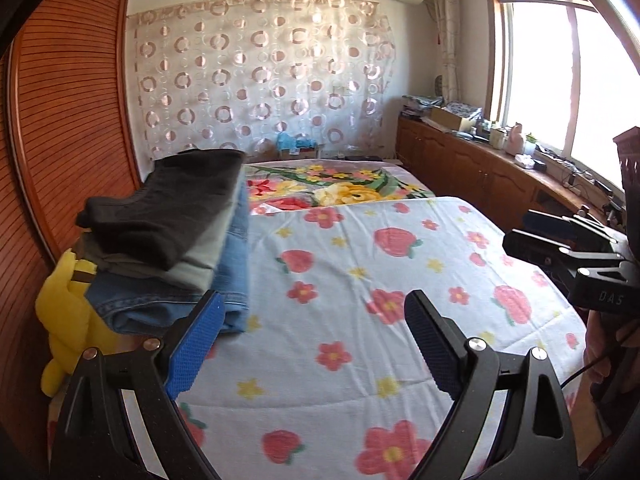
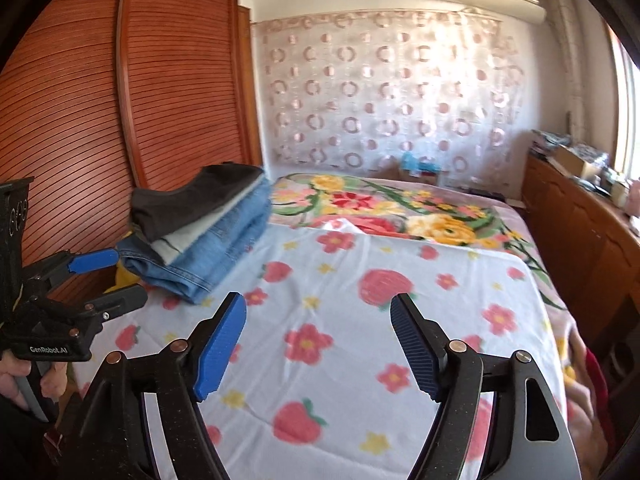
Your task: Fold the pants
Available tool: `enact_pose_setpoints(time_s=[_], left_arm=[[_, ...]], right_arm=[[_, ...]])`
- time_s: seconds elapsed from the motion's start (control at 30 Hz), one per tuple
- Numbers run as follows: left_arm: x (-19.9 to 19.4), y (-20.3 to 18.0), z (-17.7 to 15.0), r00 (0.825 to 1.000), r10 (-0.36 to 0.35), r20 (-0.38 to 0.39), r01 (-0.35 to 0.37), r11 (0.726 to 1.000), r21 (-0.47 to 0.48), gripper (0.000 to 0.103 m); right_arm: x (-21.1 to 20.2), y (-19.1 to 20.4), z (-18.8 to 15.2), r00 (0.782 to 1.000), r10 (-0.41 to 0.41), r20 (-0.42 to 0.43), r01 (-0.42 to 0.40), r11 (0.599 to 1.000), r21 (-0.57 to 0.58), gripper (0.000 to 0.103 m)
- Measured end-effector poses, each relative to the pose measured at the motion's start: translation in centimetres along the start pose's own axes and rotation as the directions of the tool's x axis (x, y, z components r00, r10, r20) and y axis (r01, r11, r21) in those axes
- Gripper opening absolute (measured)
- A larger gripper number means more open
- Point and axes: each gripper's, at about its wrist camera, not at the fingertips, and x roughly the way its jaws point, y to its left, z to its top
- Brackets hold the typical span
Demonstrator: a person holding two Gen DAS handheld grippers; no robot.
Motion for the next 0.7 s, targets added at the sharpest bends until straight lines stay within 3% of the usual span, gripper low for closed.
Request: enact_pose_setpoints(time_s=[0.37, 0.7], left_arm=[[-0.5, -3.9, 0.3, 1.0, -0.023, -0.003, 0.023, 0.999, 0.025, 0.092], [-1.8, -6.1, 1.0, 1.0, -0.007, 0.016, 0.006, 0.999, 0.048, 0.092]], right_arm=[[-3.0, 1.4, -1.3, 0.997, -0.076, 0.013, 0.075, 0.994, 0.075, 0.084], [-5.4, 2.7, -2.1, 0.988, -0.15, 0.035, 0.145, 0.982, 0.12, 0.085]])
